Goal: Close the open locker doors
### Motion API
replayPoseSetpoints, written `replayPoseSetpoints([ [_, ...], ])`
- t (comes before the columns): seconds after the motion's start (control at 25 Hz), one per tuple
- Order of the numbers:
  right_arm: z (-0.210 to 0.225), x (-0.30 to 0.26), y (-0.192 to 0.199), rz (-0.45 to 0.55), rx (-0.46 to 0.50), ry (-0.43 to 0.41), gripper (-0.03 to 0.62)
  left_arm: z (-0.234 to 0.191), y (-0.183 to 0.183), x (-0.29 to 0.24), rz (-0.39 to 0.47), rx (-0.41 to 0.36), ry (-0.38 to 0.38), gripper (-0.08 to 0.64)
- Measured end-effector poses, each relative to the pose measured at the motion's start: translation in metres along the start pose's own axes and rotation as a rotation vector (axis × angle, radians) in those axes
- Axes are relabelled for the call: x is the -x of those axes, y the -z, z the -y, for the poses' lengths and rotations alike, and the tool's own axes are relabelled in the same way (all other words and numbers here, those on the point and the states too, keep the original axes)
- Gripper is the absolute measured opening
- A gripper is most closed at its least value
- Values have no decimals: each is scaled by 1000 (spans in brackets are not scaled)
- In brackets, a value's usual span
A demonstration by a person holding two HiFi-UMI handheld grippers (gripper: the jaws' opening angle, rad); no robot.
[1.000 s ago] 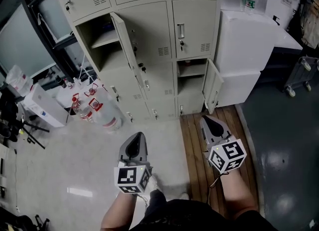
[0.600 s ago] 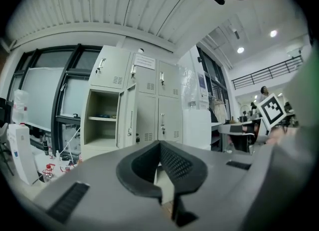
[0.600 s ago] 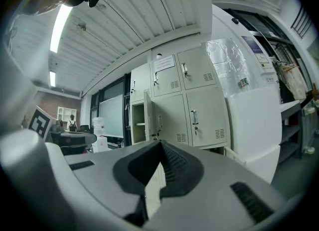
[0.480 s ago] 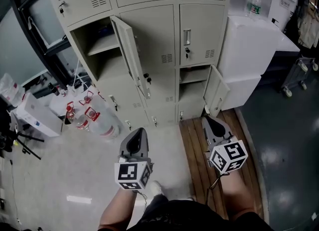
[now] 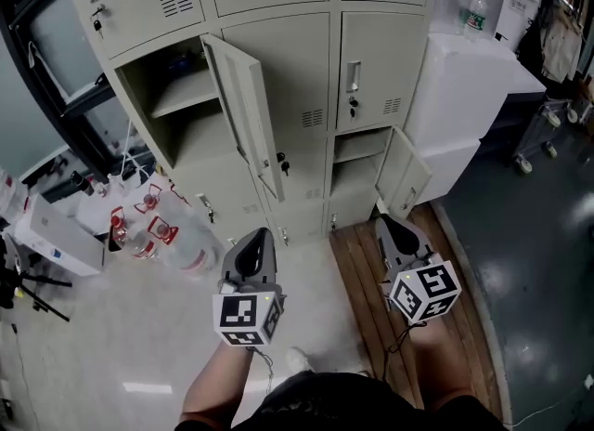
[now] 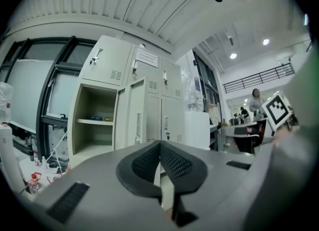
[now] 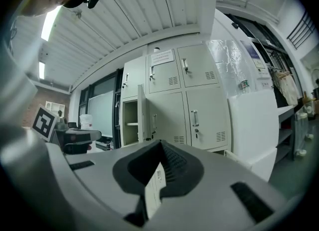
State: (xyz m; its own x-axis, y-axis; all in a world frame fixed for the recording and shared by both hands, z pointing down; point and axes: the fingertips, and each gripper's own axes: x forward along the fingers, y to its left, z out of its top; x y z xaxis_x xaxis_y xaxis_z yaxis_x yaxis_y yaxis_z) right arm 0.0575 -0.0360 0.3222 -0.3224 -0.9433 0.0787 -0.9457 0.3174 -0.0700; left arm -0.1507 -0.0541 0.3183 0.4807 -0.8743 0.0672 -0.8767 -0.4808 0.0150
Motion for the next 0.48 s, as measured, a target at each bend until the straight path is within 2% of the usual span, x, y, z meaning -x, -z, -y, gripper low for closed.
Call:
replayPoseSetpoints([
  [0.48,-36,-45,-1,8,-2,46,0,-40,-2,-30,-28,-28,82,5],
])
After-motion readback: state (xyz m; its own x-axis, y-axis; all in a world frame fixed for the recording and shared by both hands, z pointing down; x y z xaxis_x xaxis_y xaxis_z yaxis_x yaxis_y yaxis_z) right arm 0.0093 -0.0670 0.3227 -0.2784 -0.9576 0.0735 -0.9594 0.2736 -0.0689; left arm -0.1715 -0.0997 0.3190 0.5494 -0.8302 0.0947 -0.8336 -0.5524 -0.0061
